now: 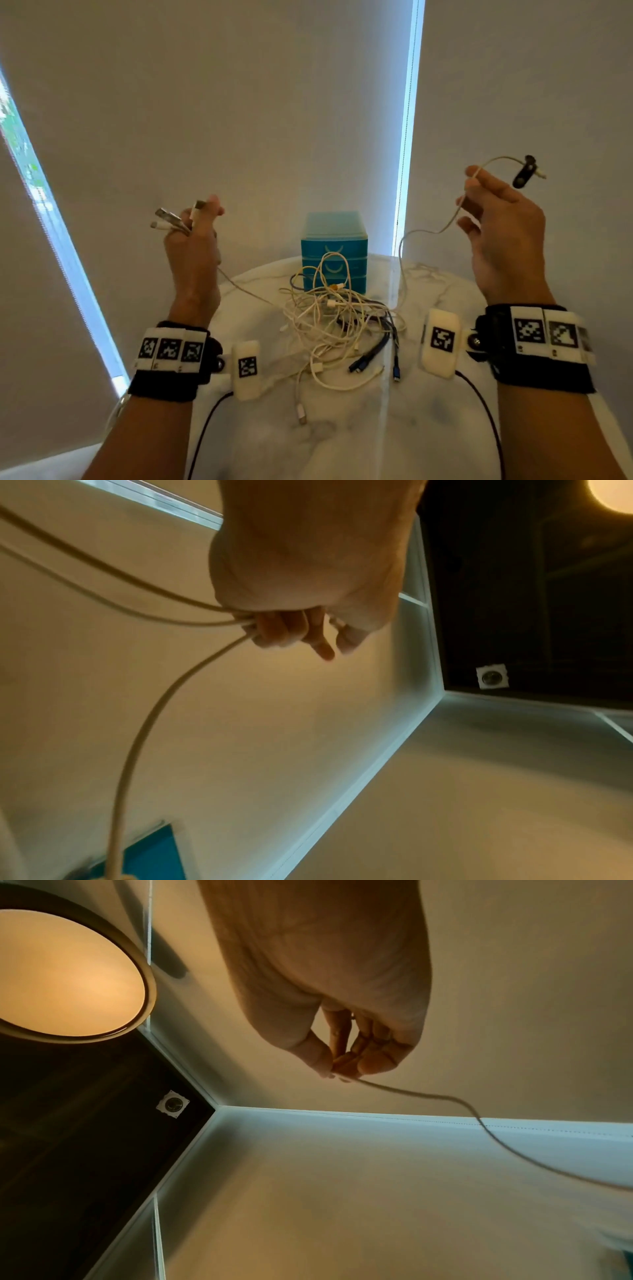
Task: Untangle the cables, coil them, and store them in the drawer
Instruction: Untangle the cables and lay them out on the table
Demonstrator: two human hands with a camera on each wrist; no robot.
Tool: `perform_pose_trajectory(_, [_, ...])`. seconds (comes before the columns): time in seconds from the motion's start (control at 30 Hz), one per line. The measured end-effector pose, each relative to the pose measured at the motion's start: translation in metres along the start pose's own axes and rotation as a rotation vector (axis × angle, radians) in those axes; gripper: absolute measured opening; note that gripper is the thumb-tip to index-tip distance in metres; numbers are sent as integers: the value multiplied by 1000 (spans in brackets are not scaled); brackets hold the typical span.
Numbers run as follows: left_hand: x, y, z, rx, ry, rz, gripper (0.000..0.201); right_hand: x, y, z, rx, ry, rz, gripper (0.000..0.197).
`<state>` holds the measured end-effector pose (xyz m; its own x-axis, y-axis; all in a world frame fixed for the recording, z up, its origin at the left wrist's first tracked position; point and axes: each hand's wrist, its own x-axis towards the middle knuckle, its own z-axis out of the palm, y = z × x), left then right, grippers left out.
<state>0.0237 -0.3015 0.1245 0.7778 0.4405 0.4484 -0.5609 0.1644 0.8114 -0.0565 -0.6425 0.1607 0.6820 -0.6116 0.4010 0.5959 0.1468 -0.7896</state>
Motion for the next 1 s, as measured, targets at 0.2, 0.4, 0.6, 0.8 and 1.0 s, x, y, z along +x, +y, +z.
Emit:
perform_pose_trajectory(0.2, [18,27,3,-128,20,3,28,4,13,14,125,243,-113,23])
perform_pose_trajectory(0.4, [16,50,16,-9,-124,82,44,3,37,65,219,579,-246,14])
perform_pose_trajectory(0.6, [6,70,13,134,-151,225,42,-44,87,149,-501,-786,75,21])
perform_pose_trajectory(0.8, [-2,48,7,420,-324,181,36,-49,76,95,-145,-496,262,23])
perform_pose_trajectory(1.0, [-7,16,20,623,-482,174,29,-66,97,58,-197,-564,278,20])
